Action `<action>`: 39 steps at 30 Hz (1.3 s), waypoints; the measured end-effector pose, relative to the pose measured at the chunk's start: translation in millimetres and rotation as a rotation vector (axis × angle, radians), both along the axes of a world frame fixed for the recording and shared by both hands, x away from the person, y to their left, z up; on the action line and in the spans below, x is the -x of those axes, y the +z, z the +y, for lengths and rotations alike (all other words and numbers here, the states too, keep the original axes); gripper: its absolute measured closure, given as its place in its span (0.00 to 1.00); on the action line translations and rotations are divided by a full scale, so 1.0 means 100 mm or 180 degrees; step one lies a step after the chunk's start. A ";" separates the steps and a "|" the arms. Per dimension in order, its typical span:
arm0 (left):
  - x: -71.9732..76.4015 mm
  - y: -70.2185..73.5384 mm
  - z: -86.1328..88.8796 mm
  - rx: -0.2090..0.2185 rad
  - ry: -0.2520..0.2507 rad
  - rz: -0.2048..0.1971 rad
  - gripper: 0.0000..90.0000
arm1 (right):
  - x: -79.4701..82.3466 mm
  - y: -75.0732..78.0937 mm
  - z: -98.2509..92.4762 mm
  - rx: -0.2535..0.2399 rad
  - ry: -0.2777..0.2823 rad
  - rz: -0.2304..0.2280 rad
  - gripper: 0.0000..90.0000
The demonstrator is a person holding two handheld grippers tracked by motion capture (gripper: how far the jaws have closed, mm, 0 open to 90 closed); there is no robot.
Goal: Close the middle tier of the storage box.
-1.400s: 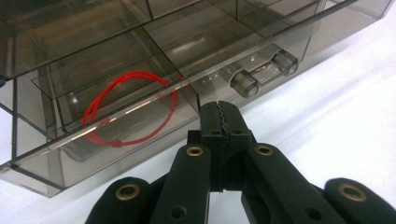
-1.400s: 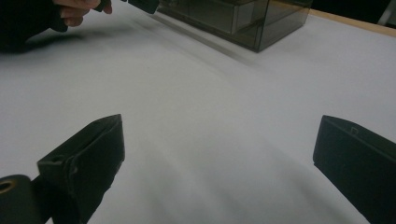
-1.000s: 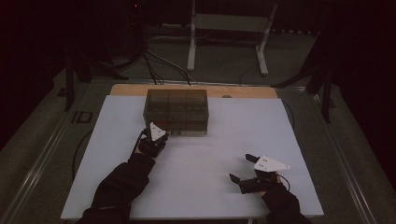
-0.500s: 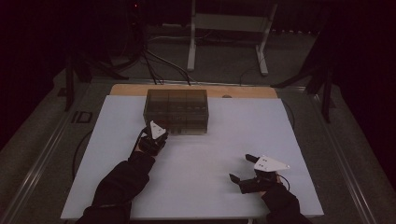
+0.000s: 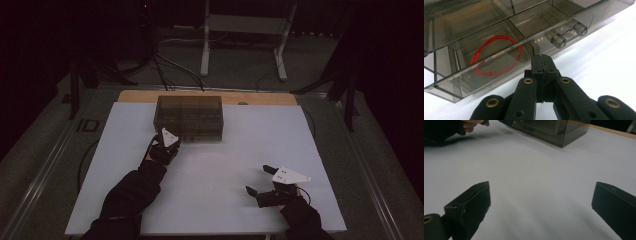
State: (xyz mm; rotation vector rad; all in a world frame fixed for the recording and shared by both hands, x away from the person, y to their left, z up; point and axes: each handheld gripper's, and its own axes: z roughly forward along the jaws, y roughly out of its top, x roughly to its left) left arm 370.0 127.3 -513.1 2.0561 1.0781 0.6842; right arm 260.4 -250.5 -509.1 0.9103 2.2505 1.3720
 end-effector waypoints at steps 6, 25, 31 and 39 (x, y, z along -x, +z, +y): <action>-0.02 -0.01 0.01 -0.0006 0.0015 0.0005 1.00 | 0.00 0.00 0.00 0.0003 -0.0001 0.0003 0.03; -0.10 -0.04 0.03 -0.0098 0.0056 0.0029 1.00 | 0.00 0.00 0.00 0.0006 -0.0011 0.0011 0.03; -0.12 -0.05 0.04 -0.0080 0.0078 0.0023 1.00 | 0.00 -0.01 -0.01 0.0006 -0.0012 0.0014 0.03; -0.15 -0.05 0.05 -0.0118 0.0096 0.0010 1.00 | 0.01 0.00 -0.01 0.0007 -0.0021 0.0003 0.03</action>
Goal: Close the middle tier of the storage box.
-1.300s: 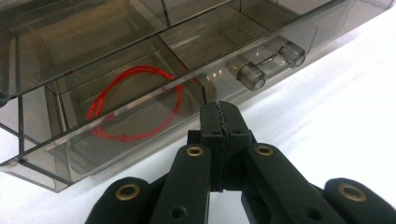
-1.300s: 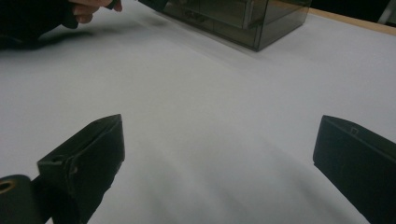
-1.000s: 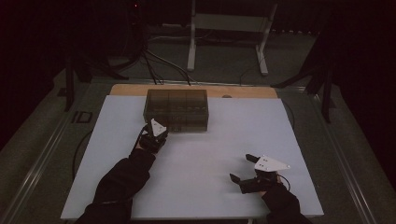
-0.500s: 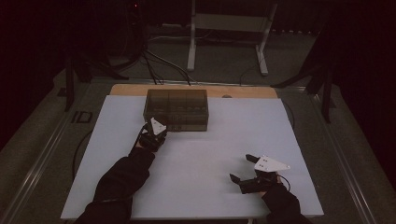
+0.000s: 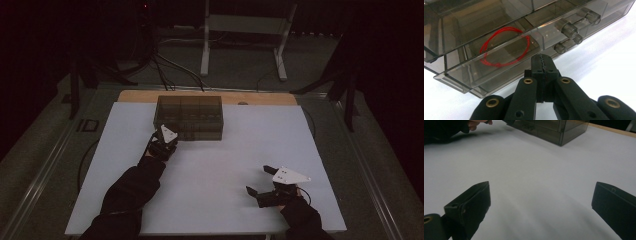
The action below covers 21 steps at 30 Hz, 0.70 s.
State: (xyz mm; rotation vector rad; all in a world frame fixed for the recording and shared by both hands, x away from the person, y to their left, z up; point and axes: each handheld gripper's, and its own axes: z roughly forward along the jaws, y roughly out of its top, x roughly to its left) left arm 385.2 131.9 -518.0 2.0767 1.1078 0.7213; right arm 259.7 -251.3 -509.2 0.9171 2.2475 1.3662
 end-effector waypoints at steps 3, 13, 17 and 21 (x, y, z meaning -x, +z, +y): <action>-0.02 0.01 0.01 0.0009 0.0022 -0.0015 1.00 | 0.00 -0.01 0.00 0.0009 0.0007 0.0017 0.03; -0.03 0.04 0.03 0.0051 0.0055 -0.0070 1.00 | 0.00 -0.01 0.00 0.0010 0.0012 0.0007 0.03; -0.05 0.05 0.03 0.0062 0.0049 -0.0066 1.00 | 0.00 -0.01 0.00 0.0006 0.0006 0.0008 0.03; -0.07 0.05 0.02 0.0060 0.0050 -0.0076 1.00 | 0.00 -0.01 0.00 0.0015 0.0012 0.0022 0.03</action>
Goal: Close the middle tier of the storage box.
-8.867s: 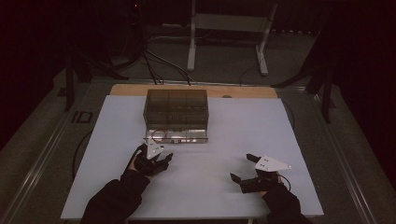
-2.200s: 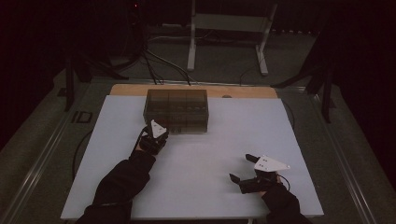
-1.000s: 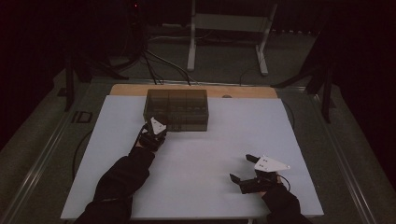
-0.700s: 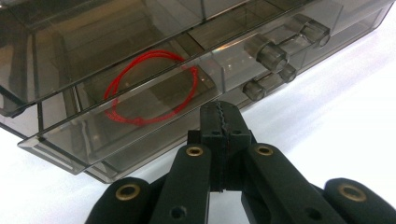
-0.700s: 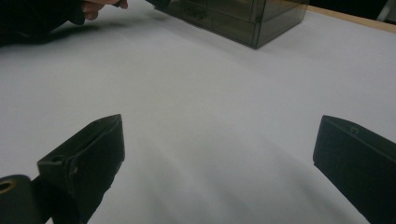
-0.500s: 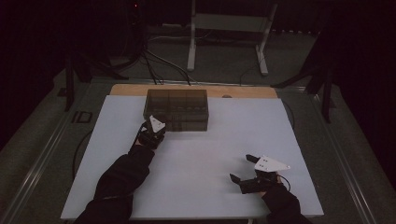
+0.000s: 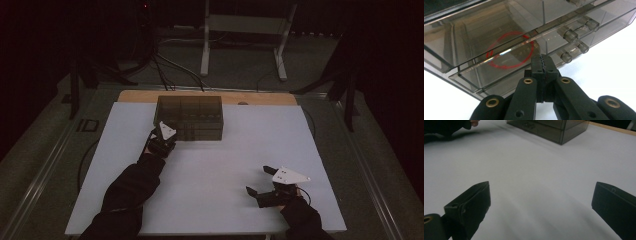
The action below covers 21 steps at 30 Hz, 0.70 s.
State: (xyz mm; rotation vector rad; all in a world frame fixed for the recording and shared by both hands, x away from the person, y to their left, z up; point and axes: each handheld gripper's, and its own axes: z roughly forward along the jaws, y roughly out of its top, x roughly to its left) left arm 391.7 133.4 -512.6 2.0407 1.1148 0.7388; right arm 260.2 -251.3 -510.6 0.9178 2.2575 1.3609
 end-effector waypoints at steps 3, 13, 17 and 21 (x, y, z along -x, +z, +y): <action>-0.02 0.00 -0.01 -0.0004 -0.0010 -0.0002 1.00 | 0.00 0.00 0.00 -0.0010 -0.0003 -0.0008 0.03; -0.02 0.00 -0.01 0.0015 -0.0011 0.0005 1.00 | 0.00 0.00 0.00 -0.0008 -0.0004 -0.0005 0.03; 0.00 0.02 -0.01 0.0037 -0.0006 0.0010 1.00 | 0.00 0.00 0.00 0.0006 0.0008 -0.0004 0.03; 0.03 0.05 -0.02 0.0047 -0.0040 0.0016 1.00 | 0.00 0.00 0.00 -0.0001 0.0005 -0.0005 0.03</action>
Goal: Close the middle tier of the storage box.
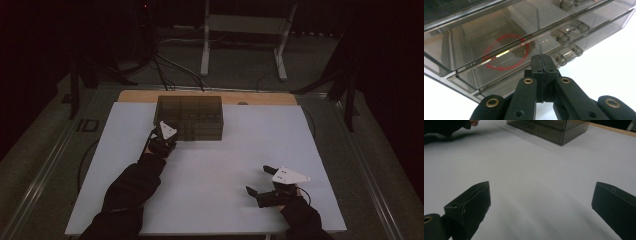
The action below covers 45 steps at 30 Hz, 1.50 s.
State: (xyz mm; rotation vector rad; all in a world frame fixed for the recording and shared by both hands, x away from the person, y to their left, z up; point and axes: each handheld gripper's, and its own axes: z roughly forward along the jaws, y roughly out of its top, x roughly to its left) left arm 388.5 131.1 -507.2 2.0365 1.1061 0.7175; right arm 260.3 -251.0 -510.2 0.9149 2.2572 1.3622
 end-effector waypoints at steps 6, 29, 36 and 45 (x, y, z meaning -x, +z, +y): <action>0.05 0.03 -0.01 0.0050 -0.0028 0.0042 1.00 | 0.00 0.00 0.00 0.0002 0.0002 -0.0002 0.03; 0.16 0.20 0.03 0.0168 -0.0056 0.0112 0.74 | -0.01 0.00 0.01 0.0010 0.0014 -0.0002 0.03; 0.17 0.19 0.02 0.0167 -0.0045 0.0164 0.61 | -0.01 0.00 0.01 0.0006 0.0014 0.0011 0.03; 0.16 0.23 0.01 0.0180 -0.0023 0.0254 0.46 | -0.01 0.00 0.02 0.0004 0.0019 -0.0001 0.03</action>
